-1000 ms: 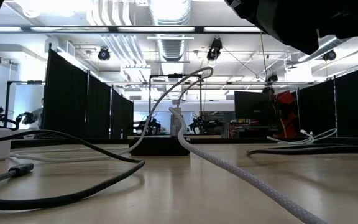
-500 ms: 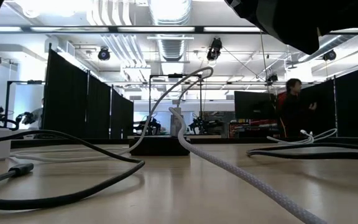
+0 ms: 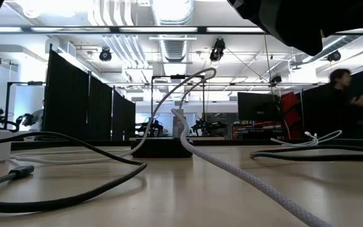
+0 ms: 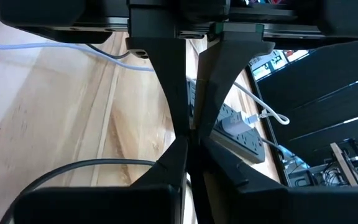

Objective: Insert USB
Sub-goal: Insert the black charger cable into the bottom black outlet extension

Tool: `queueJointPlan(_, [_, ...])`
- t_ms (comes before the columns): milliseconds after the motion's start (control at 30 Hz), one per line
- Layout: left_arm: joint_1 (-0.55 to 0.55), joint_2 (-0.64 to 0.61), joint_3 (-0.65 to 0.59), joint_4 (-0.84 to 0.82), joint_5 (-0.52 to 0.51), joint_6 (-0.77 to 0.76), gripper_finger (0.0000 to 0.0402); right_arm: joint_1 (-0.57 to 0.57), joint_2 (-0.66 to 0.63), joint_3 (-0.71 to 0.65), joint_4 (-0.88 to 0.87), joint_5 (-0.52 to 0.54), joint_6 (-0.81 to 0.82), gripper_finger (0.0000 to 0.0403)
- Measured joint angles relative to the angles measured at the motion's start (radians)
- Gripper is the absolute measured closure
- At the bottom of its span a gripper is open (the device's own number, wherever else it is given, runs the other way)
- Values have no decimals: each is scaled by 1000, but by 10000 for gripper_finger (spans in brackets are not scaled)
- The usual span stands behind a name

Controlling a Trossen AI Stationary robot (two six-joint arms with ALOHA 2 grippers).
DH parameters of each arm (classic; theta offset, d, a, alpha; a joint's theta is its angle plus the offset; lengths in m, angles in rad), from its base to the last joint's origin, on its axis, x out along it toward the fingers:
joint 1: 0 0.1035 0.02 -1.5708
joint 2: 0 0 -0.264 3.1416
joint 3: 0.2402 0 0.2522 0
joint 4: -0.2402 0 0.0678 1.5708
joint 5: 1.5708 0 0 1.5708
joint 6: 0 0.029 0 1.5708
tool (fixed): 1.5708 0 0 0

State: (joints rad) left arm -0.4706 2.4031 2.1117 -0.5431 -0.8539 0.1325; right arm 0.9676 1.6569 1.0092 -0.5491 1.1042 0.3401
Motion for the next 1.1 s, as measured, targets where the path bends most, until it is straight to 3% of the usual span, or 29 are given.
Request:
queueJointPlan(233, [0, 0, 0, -12, 3, -4, 399, 0, -3, 2, -5, -8, 49, 383])
queueJointPlan(400, [0, -4, 4, -71, 11, -29, 396, -21, -13, 84, -144, -113, 130, 383])
queueJointPlan(567, [4, 2, -2, -275, -21, -123, 376, -77, -17, 219, -417, -426, 318, 383])
queueJointPlan(833, [-11, -1, -54, -718, -88, -551, 378, -185, -14, 261, -625, -915, 506, 383])
queueJointPlan(933, [-26, -1, -124, -743, -144, -631, 378, -220, -11, 261, -685, -1010, 538, 383])
queueJointPlan(1100, [-52, -1, -248, -725, -142, -712, 378, -293, -7, 261, -796, -1219, 612, 383])
